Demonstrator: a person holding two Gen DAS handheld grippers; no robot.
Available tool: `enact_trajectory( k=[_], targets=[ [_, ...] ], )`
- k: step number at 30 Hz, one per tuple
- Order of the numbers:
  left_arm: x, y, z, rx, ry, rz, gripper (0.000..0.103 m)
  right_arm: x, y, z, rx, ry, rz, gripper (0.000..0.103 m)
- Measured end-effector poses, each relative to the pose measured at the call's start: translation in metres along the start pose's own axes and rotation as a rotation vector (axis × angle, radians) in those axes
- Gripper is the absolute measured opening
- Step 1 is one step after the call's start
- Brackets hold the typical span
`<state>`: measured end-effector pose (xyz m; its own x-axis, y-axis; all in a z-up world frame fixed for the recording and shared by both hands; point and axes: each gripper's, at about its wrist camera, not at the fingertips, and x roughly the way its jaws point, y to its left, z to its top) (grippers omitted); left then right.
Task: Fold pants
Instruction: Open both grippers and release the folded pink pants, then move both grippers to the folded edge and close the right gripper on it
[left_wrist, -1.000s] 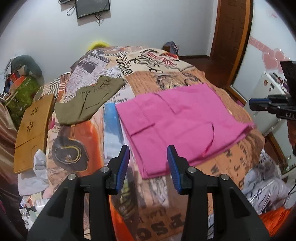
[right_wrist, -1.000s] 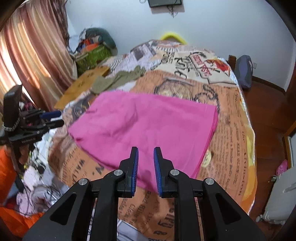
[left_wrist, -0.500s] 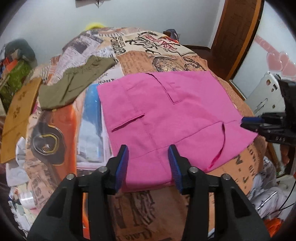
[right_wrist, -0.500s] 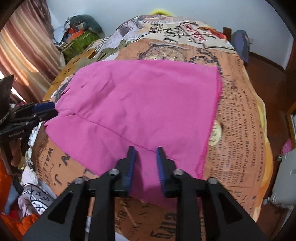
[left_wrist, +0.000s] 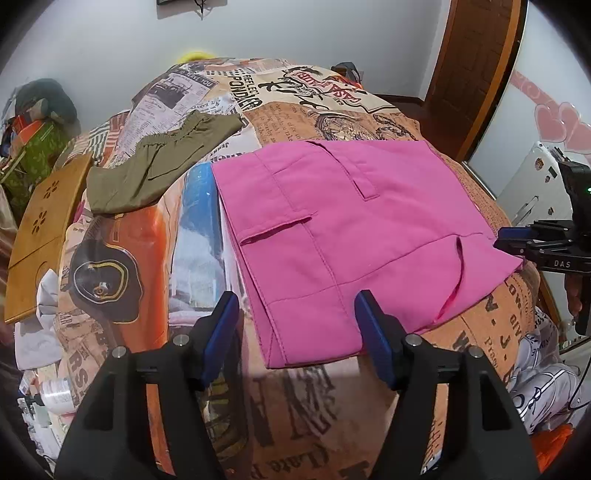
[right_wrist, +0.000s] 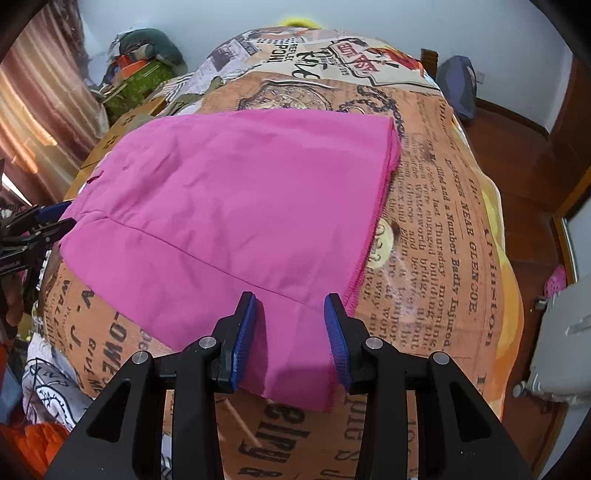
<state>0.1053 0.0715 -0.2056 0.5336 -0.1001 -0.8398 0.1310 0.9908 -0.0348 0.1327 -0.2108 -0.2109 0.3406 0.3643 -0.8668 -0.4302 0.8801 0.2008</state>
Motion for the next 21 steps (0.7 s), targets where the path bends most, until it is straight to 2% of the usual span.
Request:
enact_trajectory(
  k=[3, 7, 14, 18, 21],
  targets=[
    [-0.005, 0.001, 0.003, 0.002, -0.012, 0.017, 0.065, -0.004, 0.003, 0.005, -0.03, 0.003, -0.024, 0.035],
    [-0.018, 0.009, 0.019, 0.007, -0.062, 0.059, 0.065, -0.014, -0.001, 0.019, -0.043, -0.036, -0.035, 0.035],
    [-0.018, 0.037, 0.068, -0.059, -0.112, 0.084, 0.065, -0.02, -0.021, 0.058, 0.007, -0.11, -0.036, 0.035],
    [-0.002, 0.051, 0.093, -0.091, -0.105, 0.072, 0.065, -0.014, -0.031, 0.083, 0.009, -0.133, -0.065, 0.035],
    [0.019, 0.061, 0.107, -0.119, -0.066, 0.054, 0.065, -0.005, -0.036, 0.098, -0.004, -0.137, -0.086, 0.035]
  ],
)
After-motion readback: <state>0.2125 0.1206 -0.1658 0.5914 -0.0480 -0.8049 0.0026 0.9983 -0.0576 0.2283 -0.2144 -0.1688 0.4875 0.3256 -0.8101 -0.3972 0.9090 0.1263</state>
